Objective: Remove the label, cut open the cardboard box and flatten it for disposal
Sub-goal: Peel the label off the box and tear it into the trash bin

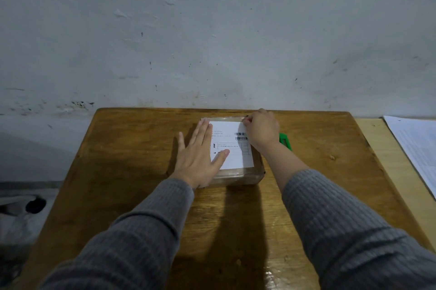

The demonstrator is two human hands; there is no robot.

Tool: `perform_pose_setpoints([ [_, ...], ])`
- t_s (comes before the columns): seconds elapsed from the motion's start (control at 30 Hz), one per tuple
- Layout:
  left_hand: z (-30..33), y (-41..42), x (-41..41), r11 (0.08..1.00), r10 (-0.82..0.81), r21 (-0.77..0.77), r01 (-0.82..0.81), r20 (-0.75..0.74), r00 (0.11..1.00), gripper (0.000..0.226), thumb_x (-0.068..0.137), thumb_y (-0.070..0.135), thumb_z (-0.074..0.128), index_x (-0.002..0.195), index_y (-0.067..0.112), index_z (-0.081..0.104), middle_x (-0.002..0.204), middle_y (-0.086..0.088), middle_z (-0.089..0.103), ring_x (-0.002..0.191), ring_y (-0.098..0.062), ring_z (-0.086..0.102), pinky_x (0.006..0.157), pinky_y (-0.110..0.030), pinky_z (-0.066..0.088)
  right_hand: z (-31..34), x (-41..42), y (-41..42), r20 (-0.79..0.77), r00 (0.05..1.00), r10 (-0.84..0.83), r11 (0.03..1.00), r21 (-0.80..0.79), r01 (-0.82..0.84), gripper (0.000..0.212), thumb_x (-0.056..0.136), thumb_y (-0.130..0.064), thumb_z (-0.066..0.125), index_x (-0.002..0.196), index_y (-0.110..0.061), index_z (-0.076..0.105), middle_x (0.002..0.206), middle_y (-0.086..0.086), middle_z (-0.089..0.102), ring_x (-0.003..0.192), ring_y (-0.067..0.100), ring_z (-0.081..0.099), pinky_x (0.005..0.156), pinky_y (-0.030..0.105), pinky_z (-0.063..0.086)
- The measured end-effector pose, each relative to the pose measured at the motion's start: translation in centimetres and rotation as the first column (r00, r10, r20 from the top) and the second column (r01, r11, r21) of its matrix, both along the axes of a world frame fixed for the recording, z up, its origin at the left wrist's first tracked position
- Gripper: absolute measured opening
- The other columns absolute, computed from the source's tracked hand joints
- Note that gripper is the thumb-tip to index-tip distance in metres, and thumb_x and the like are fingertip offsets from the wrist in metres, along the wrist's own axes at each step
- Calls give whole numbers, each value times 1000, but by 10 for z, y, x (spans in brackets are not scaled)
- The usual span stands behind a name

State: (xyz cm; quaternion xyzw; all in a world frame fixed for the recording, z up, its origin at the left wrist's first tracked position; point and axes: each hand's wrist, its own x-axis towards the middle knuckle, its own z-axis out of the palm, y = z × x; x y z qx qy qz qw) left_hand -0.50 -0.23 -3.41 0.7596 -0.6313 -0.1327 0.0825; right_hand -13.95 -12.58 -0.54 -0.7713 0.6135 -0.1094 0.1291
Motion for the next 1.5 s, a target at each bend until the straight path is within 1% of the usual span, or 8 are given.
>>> perform_pose_setpoints([
  [0.1,2,0,-1,1000,-2,20,1,34,999,83,92,66,17,152,17,-13,159,4,-22,144,-10,-22,117,-54,-6,4,3,9,-49,998,29,999,-11,-30,27,97,-21,38,110,-17,62,118,4,56,114,24,44,89,35,34],
  [0.17,2,0,-1,1000,0,18,0,35,999,83,92,66,17,152,17,-13,159,3,-22,145,-10,-21,117,-54,-5,8,3,15,92,996,-2,999,37,-1,20,97,-18,38,101,-16,58,105,3,59,105,25,51,85,35,40],
  [0.27,3,0,-2,1000,-3,17,2,34,999,83,92,66,17,152,17,-13,159,3,-22,145,-11,-21,117,-54,-5,15,0,19,337,939,-67,989,146,18,12,98,-15,40,92,-15,51,91,1,58,82,19,55,57,24,39],
  [0.37,4,1,-2,1000,-6,19,5,41,999,83,93,66,18,152,17,-12,159,2,-22,145,-12,-20,117,-54,-6,22,-2,24,437,897,-71,989,147,7,9,96,-15,46,94,-12,55,90,0,57,80,16,53,59,22,39],
  [0.57,6,1,-2,1000,-1,4,1,10,1000,85,92,66,23,152,16,-10,160,2,-18,146,-12,-17,118,-53,-6,23,-8,30,450,893,14,992,109,-70,21,95,-10,42,108,-24,52,68,-2,55,57,9,49,41,15,33],
  [0.77,14,12,4,998,-64,8,64,14,998,116,72,87,32,151,18,-17,158,3,-22,146,-12,-18,116,-54,-12,20,-7,26,293,951,97,979,143,-144,29,89,-22,61,118,-18,64,123,4,62,104,19,58,74,27,50],
  [0.87,13,21,9,991,-86,111,81,41,995,127,60,95,27,150,18,-20,157,3,-25,145,-12,-21,115,-56,-11,19,-7,26,306,950,62,980,164,-117,30,88,-22,63,118,-18,64,126,6,60,104,20,58,70,26,49],
  [1.5,26,20,5,968,-120,232,92,109,987,128,62,95,30,151,15,-18,158,1,-23,146,-14,-18,114,-56,-14,56,-26,34,417,909,-33,995,102,-10,15,88,-26,63,88,-15,73,82,1,68,67,9,54,51,19,36],
])
